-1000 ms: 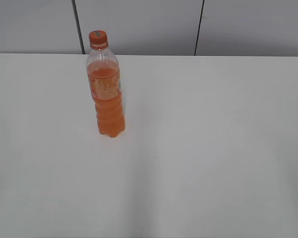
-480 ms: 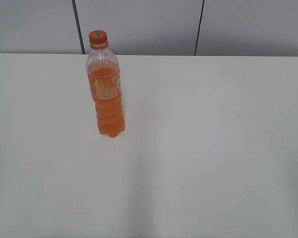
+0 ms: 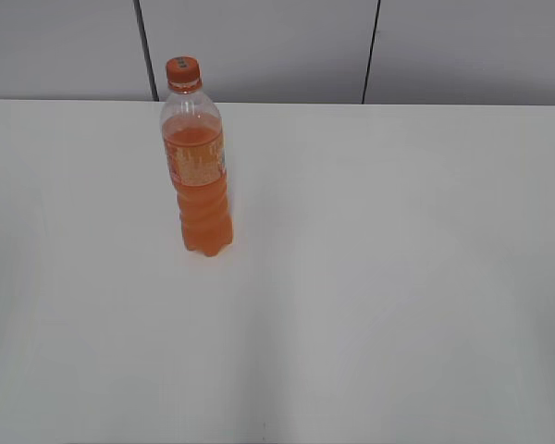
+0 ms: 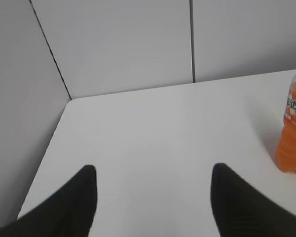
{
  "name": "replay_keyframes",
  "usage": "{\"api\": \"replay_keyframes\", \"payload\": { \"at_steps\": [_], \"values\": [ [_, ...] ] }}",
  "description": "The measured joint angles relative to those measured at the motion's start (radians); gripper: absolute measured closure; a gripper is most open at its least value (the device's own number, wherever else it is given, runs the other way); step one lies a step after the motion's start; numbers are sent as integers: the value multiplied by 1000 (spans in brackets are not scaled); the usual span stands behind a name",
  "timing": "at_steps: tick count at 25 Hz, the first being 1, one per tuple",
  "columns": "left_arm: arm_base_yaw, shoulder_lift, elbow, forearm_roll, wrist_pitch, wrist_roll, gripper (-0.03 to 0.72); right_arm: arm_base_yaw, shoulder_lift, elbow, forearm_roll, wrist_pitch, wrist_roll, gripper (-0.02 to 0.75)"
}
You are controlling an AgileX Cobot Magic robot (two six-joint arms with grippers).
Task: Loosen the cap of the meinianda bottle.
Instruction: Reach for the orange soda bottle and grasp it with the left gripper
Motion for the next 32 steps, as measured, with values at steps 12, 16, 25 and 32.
{"api": "replay_keyframes", "payload": {
  "at_steps": [12, 16, 25, 32],
  "values": [
    [0, 419, 0, 11, -489, 0, 253, 0, 0, 0, 0, 0, 0, 206],
    [0, 560, 0, 11, -633, 0, 260, 0, 0, 0, 0, 0, 0, 206],
    [0, 806, 2, 22, -851, 0, 260, 0, 0, 0, 0, 0, -1, 206],
    [0, 977, 2, 22, -1011, 0, 262, 0, 0, 0, 0, 0, -1, 206]
  ]
}}
